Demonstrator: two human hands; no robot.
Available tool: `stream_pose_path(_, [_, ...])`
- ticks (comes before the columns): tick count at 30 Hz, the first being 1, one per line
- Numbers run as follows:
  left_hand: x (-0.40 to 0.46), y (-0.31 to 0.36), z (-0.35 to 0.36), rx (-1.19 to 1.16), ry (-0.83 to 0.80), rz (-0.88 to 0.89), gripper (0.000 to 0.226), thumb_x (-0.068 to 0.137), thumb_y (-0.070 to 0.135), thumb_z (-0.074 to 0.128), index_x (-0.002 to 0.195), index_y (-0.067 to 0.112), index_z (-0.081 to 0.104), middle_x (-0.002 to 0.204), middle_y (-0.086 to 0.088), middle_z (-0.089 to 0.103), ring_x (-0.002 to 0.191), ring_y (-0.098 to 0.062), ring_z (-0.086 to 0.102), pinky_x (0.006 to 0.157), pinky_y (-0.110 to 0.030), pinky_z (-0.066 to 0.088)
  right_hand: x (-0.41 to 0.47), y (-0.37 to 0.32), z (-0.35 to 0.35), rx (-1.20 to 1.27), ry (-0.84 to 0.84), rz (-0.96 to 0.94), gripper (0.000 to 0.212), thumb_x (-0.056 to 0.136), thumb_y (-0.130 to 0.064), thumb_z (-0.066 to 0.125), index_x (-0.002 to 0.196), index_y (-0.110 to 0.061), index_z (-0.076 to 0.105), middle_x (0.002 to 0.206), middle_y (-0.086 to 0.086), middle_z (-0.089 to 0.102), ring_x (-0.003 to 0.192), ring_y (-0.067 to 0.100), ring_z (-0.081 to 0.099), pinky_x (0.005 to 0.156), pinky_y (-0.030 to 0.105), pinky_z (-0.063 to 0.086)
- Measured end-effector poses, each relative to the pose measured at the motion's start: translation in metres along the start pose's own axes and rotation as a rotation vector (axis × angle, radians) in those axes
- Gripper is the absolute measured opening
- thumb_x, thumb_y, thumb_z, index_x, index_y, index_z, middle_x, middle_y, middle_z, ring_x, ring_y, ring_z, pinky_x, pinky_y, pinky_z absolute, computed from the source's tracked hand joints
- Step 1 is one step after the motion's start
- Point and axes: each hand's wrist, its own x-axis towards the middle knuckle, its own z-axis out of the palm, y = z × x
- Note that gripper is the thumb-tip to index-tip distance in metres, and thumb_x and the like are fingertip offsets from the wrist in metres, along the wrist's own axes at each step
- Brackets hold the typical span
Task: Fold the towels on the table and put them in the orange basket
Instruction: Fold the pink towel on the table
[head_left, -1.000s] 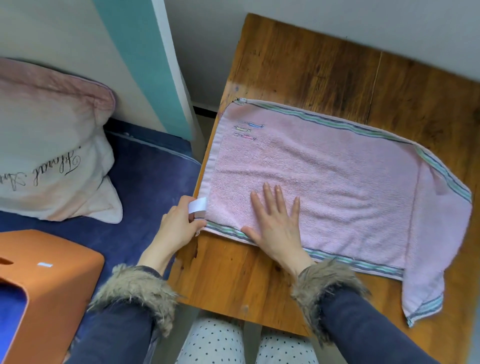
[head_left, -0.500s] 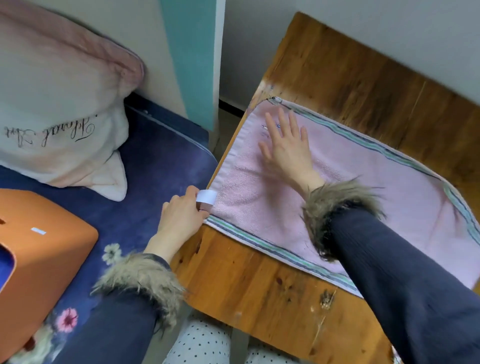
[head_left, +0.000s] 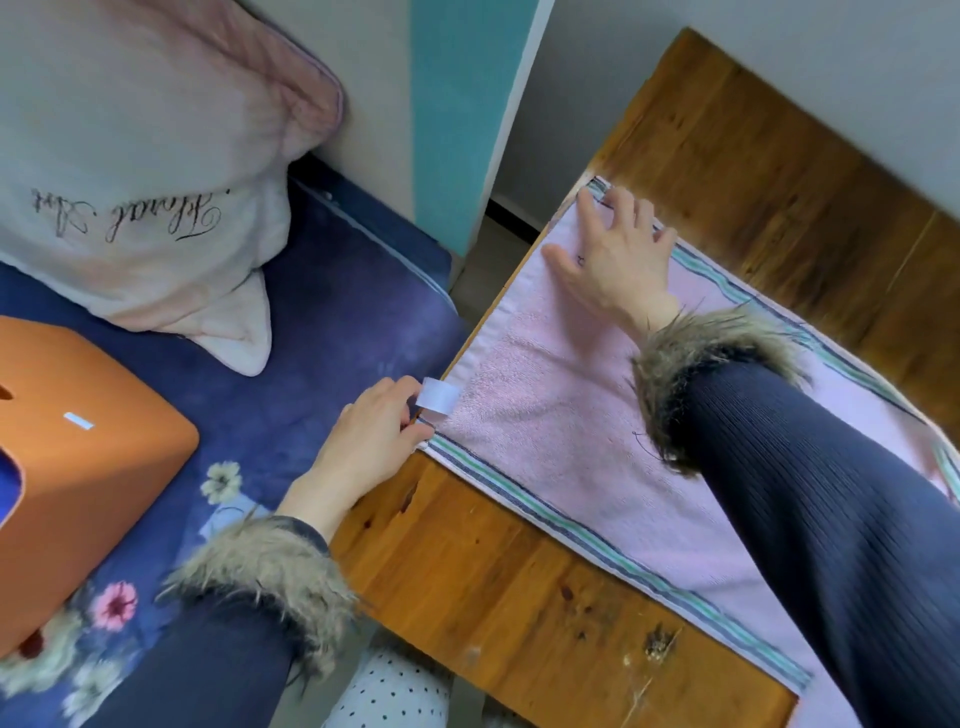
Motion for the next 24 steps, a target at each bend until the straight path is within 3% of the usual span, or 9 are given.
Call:
stream_pose_path(6, [0.005,-0.002,-0.005,0.059,-0.04,-0.015,0.034,0.092,0.023,0.055,0.125,0.018,0.049,0.119,-0.006,0.055,0.104,-0.023,0.053,0.088,-0.036,0.044,0.003,-0.004,0.004,-0.003,0.037,-0.002,0.062,0.087,-0.054,0.039,0.137,-0.017,0.035,0.147,0.01,0.029,0.131,0.03,0.029,0.096,0.049,0.031])
stream_pose_path(8, [0.0,0.001,-0.003,0.058,-0.013,-0.007,0.05,0.093,0.019,0.052,0.14,0.021,0.035,0.139,-0.005,0.045,0.122,-0.025,0.047,0.101,-0.041,0.04,0.004,-0.005,0.004,0.013,0.021,-0.007,0.064,0.088,-0.053,0.038,0.139,-0.015,0.034,0.151,0.007,0.026,0.135,0.028,0.027,0.1,0.049,0.031])
stream_pose_path(10, [-0.005,0.006,-0.001,0.07,0.057,0.074,0.069,0.093,0.011,0.049,0.149,0.028,0.011,0.155,0.0,0.021,0.139,-0.023,0.027,0.111,-0.043,0.029,0.005,-0.004,0.002,0.042,-0.012,-0.016,0.066,0.088,-0.053,0.038,0.141,-0.014,0.031,0.154,0.006,0.021,0.139,0.027,0.022,0.105,0.052,0.028])
stream_pose_path(13, [-0.007,0.01,0.004,0.259,0.149,0.312,0.086,0.084,-0.007,0.046,0.149,0.025,0.001,0.157,0.003,-0.006,0.145,-0.022,-0.002,0.113,-0.038,0.016,-0.001,-0.001,0.001,0.093,-0.084,-0.024,0.065,0.092,-0.05,0.036,0.147,-0.019,0.019,0.158,0.003,0.008,0.144,0.026,0.006,0.111,0.059,0.012])
stream_pose_path(16, [-0.006,0.014,0.007,0.431,0.059,0.369,0.088,0.079,-0.012,0.042,0.15,0.025,0.003,0.152,0.006,-0.02,0.141,-0.022,-0.02,0.117,-0.042,0.001,-0.024,0.002,0.001,0.143,-0.08,-0.01,0.062,0.095,-0.044,0.033,0.149,-0.021,0.013,0.159,0.003,0.002,0.145,0.025,-0.001,0.112,0.059,0.003])
stream_pose_path(19, [-0.006,0.018,0.005,0.525,-0.033,0.309,0.086,0.082,-0.008,0.037,0.149,0.027,-0.003,0.155,0.005,-0.019,0.142,-0.024,-0.022,0.117,-0.047,-0.003,-0.067,0.01,0.005,0.156,-0.092,0.027,0.061,0.096,-0.041,0.035,0.149,-0.021,0.011,0.159,0.004,0.002,0.146,0.024,0.0,0.112,0.059,0.002])
stream_pose_path(24, [-0.013,0.053,0.008,0.485,-0.009,0.324,0.087,0.076,0.009,0.042,0.149,0.024,-0.004,0.156,-0.003,-0.019,0.141,-0.021,-0.026,0.114,-0.047,-0.016,-0.151,0.036,0.01,0.191,-0.114,0.171,0.059,0.097,-0.036,0.036,0.149,-0.02,0.015,0.159,0.004,0.003,0.146,0.025,0.001,0.112,0.058,0.0])
